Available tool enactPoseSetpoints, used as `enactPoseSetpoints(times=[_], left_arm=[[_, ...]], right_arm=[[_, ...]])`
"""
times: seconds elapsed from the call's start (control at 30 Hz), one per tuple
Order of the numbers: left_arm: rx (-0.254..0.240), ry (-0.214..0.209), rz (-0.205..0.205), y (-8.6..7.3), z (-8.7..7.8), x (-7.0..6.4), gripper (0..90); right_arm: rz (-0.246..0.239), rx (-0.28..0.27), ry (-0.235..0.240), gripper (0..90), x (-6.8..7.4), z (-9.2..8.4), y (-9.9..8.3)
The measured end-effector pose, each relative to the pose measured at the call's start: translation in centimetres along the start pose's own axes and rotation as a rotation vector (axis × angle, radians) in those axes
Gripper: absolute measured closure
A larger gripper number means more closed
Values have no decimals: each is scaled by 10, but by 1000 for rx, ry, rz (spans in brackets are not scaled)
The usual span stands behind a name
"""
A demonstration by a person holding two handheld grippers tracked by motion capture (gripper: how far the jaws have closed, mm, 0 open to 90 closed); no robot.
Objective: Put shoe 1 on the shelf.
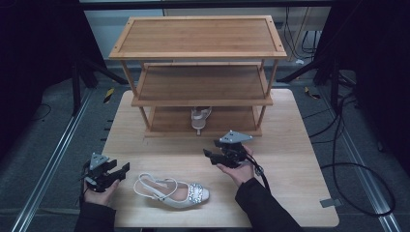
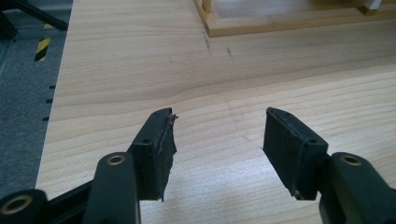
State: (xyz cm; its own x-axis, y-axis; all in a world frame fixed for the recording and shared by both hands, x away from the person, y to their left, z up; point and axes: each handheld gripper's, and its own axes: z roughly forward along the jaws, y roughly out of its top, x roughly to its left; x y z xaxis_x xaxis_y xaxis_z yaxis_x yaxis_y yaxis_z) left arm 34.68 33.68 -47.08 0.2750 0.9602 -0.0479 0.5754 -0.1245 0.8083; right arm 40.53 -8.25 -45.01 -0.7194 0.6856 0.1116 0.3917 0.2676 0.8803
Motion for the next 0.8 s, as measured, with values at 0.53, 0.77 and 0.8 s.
enactPoseSetpoints(times=[0.53, 0.77, 0.8], left_arm=[[14, -113, 86, -22, -31, -1, 374], [87, -199, 173, -36, -33, -5, 347], [109, -225, 203, -38, -32, -9, 347]], right_arm=[[-29, 53, 112, 376, 19, -41, -47], [-10, 49, 108, 385, 17, -46, -47], [-12, 51, 111, 386, 18, -46, -48]])
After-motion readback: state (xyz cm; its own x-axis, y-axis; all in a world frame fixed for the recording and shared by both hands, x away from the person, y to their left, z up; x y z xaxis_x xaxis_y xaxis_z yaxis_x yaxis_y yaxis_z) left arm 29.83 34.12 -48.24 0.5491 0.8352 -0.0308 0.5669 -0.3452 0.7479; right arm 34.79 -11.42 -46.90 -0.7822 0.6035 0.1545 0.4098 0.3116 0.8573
